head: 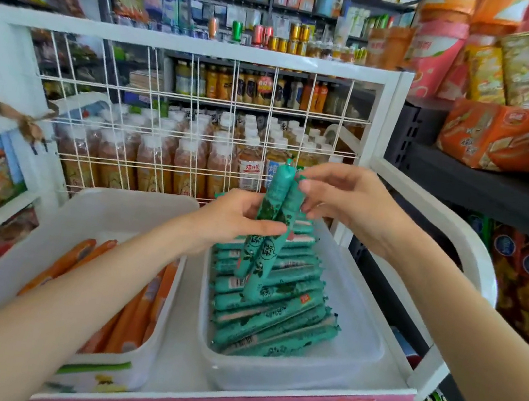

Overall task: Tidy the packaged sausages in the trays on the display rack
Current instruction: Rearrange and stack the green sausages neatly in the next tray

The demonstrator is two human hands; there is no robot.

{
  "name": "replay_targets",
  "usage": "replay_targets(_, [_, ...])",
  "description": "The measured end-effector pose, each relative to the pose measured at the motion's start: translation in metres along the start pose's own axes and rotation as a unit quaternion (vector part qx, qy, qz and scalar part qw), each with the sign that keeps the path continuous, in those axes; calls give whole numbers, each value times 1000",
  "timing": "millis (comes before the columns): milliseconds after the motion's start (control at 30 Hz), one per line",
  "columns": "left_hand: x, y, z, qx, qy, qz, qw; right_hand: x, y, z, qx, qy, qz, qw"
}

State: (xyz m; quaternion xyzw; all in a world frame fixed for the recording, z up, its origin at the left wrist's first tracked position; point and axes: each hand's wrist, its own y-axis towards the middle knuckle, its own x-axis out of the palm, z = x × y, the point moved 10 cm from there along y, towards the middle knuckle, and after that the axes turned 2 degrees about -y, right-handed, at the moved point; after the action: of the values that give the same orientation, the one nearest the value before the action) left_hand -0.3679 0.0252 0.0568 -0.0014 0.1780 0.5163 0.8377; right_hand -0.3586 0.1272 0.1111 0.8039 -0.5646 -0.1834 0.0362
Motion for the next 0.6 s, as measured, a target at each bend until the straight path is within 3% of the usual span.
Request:
replay_targets(100, [-5, -2, -4, -5, 3, -5, 1000, -1, 5, 7, 30, 74, -18, 997])
replay_targets(333, [-4, -6, 0, 3, -17, -19, 1000, 14, 10, 7, 54, 87, -96, 990])
replay_targets(600, [-8, -9, 3, 6, -32, 2, 999, 15, 12, 7, 48, 133, -90, 986])
